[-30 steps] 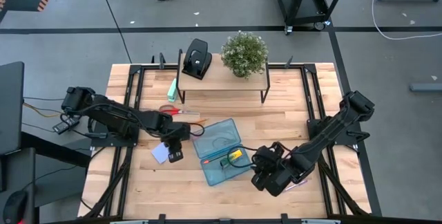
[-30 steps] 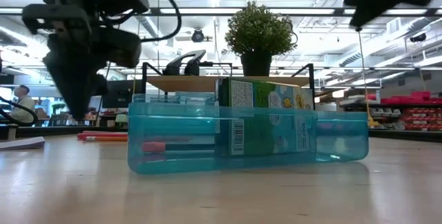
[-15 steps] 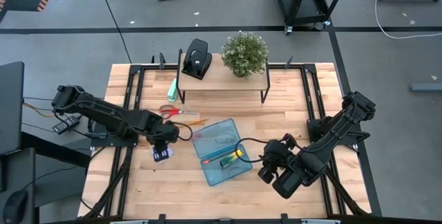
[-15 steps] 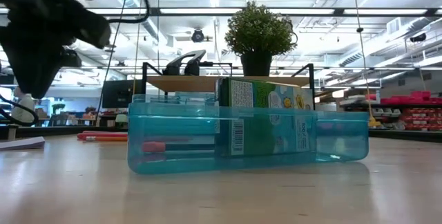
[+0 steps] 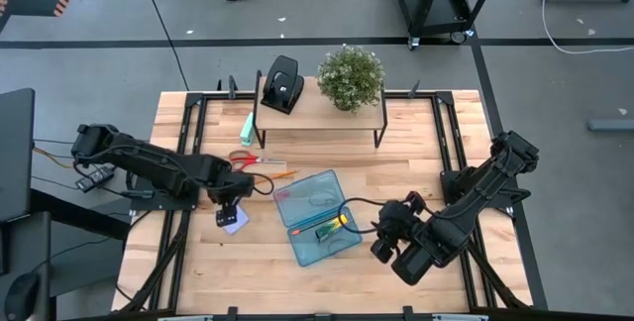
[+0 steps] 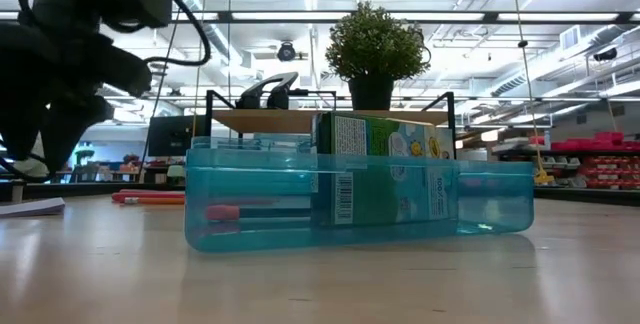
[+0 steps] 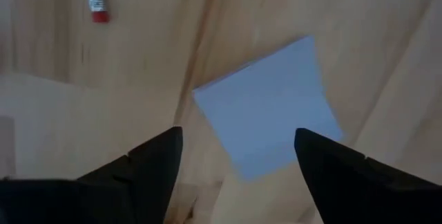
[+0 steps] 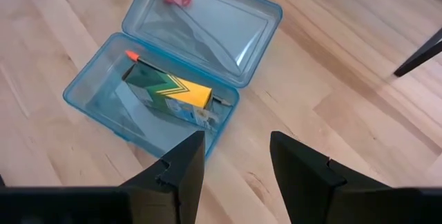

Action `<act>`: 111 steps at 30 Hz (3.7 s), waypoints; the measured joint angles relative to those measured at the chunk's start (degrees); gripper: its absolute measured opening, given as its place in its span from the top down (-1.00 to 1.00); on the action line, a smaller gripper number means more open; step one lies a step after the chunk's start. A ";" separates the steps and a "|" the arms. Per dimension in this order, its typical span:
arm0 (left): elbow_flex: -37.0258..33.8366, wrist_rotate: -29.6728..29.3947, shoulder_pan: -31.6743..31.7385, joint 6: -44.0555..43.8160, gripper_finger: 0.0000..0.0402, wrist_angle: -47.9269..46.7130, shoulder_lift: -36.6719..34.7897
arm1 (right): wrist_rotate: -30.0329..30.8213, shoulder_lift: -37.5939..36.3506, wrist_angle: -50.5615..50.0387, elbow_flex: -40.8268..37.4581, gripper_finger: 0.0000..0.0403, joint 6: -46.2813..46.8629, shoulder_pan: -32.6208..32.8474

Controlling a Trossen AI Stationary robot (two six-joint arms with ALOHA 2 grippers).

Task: Pack school essentials
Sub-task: Put the purple sticky notes into the blue supply box

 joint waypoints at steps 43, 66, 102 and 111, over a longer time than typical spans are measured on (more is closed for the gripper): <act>-2.38 -36.78 -47.20 -97.82 0.12 22.12 -7.87 | 0.75 0.07 -1.00 -0.02 0.14 8.29 2.61; -2.31 -70.70 -56.29 -106.18 0.54 28.12 -7.39 | -2.30 0.07 -0.85 -0.02 0.14 7.27 2.94; 20.06 -15.65 -29.50 15.84 0.43 -19.07 -2.84 | 3.80 -9.76 14.17 0.13 0.14 1.37 -3.83; 5.82 -16.04 -31.56 15.46 -0.17 -10.89 -2.86 | 9.76 -4.31 13.57 0.03 0.14 15.83 -1.83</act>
